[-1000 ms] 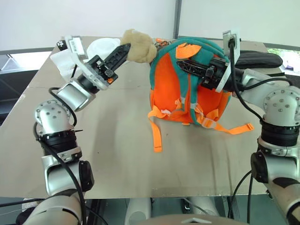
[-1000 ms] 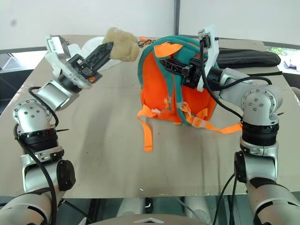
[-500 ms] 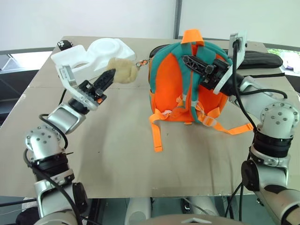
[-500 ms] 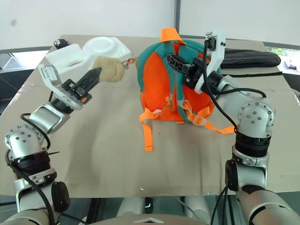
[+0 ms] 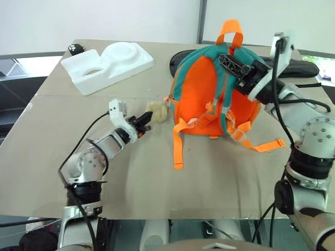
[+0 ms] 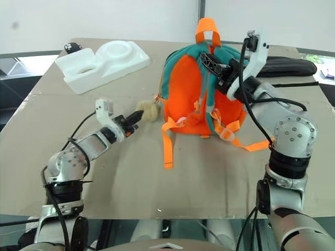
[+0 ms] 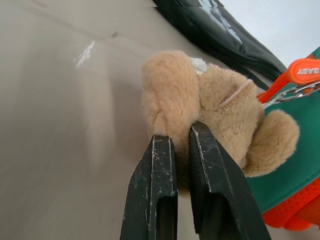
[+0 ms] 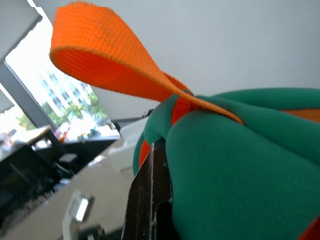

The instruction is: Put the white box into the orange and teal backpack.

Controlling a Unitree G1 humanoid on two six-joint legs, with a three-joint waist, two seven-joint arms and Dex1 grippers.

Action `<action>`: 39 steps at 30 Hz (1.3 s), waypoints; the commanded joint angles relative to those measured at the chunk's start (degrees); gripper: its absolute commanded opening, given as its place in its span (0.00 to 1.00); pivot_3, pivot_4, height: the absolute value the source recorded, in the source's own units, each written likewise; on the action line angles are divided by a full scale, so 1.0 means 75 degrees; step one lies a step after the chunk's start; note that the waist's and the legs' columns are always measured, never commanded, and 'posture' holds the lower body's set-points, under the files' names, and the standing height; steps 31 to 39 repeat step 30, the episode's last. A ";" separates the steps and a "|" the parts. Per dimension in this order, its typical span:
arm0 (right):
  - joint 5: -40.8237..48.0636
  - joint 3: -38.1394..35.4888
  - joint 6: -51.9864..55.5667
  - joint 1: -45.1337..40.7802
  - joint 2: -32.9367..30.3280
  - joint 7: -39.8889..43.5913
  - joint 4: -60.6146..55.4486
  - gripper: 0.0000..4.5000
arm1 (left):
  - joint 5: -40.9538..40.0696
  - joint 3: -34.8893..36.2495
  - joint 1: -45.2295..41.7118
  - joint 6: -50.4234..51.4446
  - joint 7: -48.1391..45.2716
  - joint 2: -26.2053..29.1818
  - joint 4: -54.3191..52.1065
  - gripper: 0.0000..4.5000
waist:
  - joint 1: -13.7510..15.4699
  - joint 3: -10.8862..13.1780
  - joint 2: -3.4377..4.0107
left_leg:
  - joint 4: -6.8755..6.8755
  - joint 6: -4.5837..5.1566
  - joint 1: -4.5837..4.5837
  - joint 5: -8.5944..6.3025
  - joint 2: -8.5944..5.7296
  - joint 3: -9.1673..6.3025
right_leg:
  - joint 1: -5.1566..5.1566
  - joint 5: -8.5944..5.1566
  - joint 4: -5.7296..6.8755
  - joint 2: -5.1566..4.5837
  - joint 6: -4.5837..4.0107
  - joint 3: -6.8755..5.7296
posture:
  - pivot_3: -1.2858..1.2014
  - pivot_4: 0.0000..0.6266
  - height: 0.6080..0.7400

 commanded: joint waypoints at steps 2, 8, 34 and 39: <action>-0.1314 0.0682 -0.0602 0.1021 -0.1390 0.1595 -0.0923 0.01 | 0.0536 -0.0033 -0.0012 -0.0806 -0.1042 0.0168 -0.0298 0.00 | 0.0021 -0.0007 -0.0012 | 0.0000 0.0001 -0.0001 -0.0001 -0.0001 0.0002 | 0.0002 -0.0001 -0.0013 -0.0001 0.0001 0.0002 | 0.52 0.24 1.00; -0.1897 0.0103 -0.1521 0.2642 -0.2294 0.3229 -0.1225 0.63 | 0.0622 0.0212 0.1163 -0.1028 -0.2653 0.1093 -0.1349 0.35 | -0.0047 -0.0007 -0.0010 | 0.0000 0.0001 0.0016 -0.0001 0.0006 -0.0002 | 0.0008 -0.0002 0.0003 0.0008 -0.0002 0.0005 | 0.52 0.24 1.00; -0.4478 -0.2422 -0.4764 0.8280 -0.3209 0.7260 0.0291 1.00 | 0.1317 0.1861 0.5145 -0.1809 -0.5160 0.2880 -0.2642 1.00 | -0.0118 -0.0019 -0.0011 | 0.0016 -0.0001 0.0058 -0.0003 0.0018 0.0004 | 0.0022 -0.0023 -0.0004 -0.0014 -0.0032 0.0007 | 0.52 0.24 1.00; -0.4478 -0.2422 -0.4764 0.8280 -0.3209 0.7260 0.0291 1.00 | 0.1317 0.1861 0.5145 -0.1809 -0.5160 0.2880 -0.2642 1.00 | -0.0118 -0.0019 -0.0011 | 0.0016 -0.0001 0.0058 -0.0003 0.0018 0.0004 | 0.0022 -0.0023 -0.0004 -0.0014 -0.0032 0.0007 | 0.52 0.24 1.00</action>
